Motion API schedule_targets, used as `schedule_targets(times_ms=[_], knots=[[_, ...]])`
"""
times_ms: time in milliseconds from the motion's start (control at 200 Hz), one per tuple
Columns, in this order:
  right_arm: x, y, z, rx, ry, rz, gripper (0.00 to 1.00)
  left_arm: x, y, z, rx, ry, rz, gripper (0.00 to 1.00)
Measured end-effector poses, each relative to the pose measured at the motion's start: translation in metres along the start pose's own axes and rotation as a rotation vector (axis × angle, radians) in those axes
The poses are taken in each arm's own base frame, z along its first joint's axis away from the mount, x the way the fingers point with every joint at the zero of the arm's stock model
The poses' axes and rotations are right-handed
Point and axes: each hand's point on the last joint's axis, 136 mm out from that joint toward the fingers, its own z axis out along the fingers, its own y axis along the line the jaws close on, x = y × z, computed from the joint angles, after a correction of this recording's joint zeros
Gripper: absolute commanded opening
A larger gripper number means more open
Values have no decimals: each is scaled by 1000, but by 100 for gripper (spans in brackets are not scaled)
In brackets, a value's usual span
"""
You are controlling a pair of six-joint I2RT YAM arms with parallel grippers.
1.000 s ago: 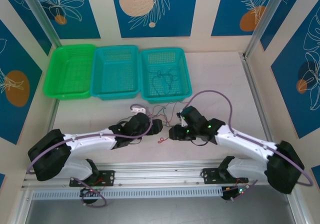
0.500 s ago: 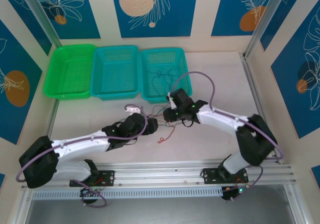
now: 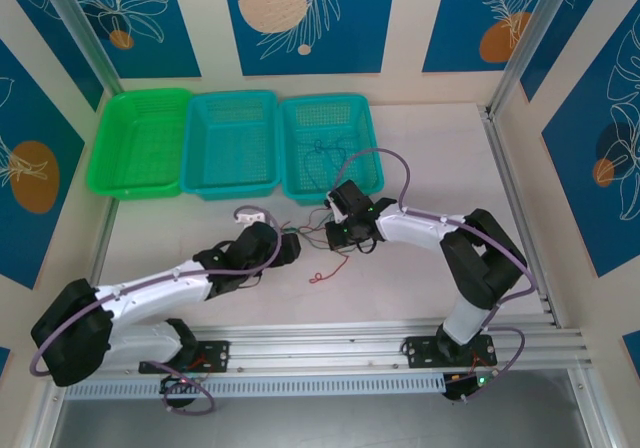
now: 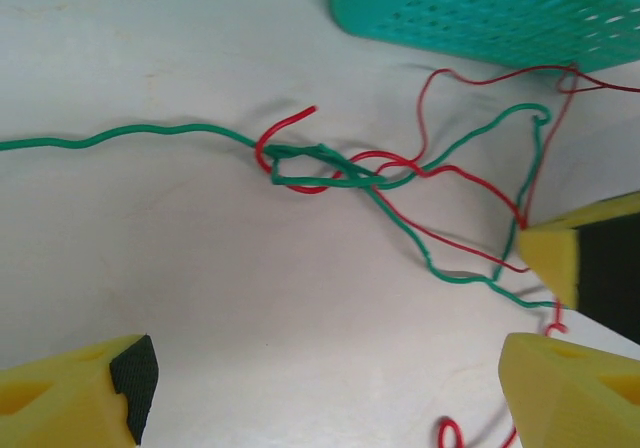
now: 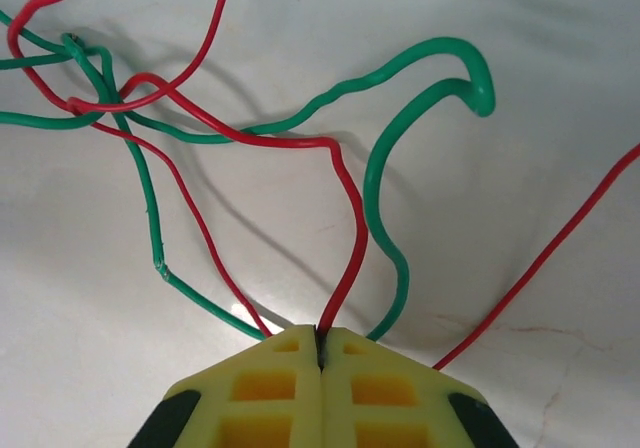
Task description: Untangle the cables
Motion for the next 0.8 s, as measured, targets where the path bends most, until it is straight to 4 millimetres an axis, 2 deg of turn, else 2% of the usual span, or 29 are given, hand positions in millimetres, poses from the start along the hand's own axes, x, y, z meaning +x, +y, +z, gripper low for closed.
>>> schedule_targets(times_ms=[135,335,440,510,665,800], knots=[[0,11,-15,-56,-14,-6,0,2,10,14,-32,28,-8,89],[6,47,-68,-240,-75,-57,0,-8,13,36,-60,37,-22,88],[9,56,-88,-295,-97,-72,0,-11,10,50,-62,45,-17,88],[14,54,-97,-300,-106,-66,0,-10,12,59,-73,53,-17,83],[13,35,-123,-295,-169,15,0,-7,22,73,-93,62,-34,60],[5,14,-144,-301,-242,102,0,-9,30,77,-93,47,-60,57]])
